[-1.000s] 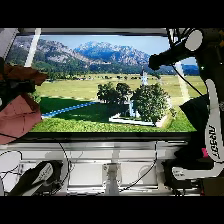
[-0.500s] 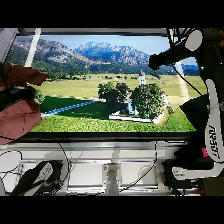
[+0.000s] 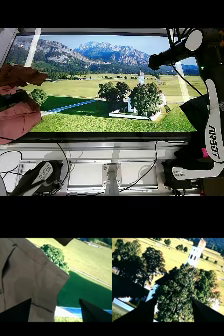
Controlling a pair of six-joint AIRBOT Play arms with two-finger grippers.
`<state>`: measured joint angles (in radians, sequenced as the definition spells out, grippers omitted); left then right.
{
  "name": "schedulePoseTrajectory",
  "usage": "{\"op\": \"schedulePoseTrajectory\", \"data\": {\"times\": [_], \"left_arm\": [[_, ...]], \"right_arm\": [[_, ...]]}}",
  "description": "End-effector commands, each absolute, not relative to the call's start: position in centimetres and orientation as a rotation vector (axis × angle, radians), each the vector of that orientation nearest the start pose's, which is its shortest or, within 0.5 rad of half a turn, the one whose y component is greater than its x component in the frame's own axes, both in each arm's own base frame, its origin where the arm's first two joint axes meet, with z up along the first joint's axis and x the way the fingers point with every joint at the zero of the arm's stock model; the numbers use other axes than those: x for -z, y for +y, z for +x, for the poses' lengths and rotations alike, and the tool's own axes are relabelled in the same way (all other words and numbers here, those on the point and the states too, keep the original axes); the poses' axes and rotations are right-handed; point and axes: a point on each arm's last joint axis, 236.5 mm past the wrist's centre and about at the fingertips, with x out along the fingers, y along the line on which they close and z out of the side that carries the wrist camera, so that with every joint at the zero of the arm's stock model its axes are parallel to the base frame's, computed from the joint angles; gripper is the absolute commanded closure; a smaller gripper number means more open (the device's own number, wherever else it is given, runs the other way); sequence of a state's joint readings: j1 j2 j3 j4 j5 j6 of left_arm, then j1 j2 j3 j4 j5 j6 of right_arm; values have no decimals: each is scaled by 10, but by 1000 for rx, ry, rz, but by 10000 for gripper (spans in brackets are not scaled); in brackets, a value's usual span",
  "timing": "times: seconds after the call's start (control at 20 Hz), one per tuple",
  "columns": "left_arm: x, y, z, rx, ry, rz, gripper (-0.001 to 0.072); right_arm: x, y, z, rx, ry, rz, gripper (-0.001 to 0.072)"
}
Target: Fold the clothes and pants, and hang the long-sleeved shirts on hangers.
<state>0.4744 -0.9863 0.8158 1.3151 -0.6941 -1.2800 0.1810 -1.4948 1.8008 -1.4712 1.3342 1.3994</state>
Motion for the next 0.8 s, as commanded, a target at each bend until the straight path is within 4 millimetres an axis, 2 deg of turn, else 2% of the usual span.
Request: {"op": "schedulePoseTrajectory", "data": {"times": [0.0, 0.25, 0.4, 0.5, 0.6, 0.75], "left_arm": [[-23, 134, 374, -233, 843, -185, -2], [-12, 143, 401, -253, 781, -161, 36], [-5, 153, 409, -276, 759, -154, 201], [-3, 156, 414, -284, 745, -151, 414], [-3, 158, 416, -289, 735, -148, 683], [-6, 160, 418, -294, 719, -144, 684]], "right_arm": [[-144, 109, 469, -329, 1008, -177, 219], [-144, 109, 469, -329, 1008, -177, 219], [-144, 109, 469, -329, 1006, -176, 219], [-146, 110, 472, -328, 992, -175, 219], [-146, 110, 473, -328, 989, -175, 219], [-146, 110, 473, -328, 989, -175, 219]]}}
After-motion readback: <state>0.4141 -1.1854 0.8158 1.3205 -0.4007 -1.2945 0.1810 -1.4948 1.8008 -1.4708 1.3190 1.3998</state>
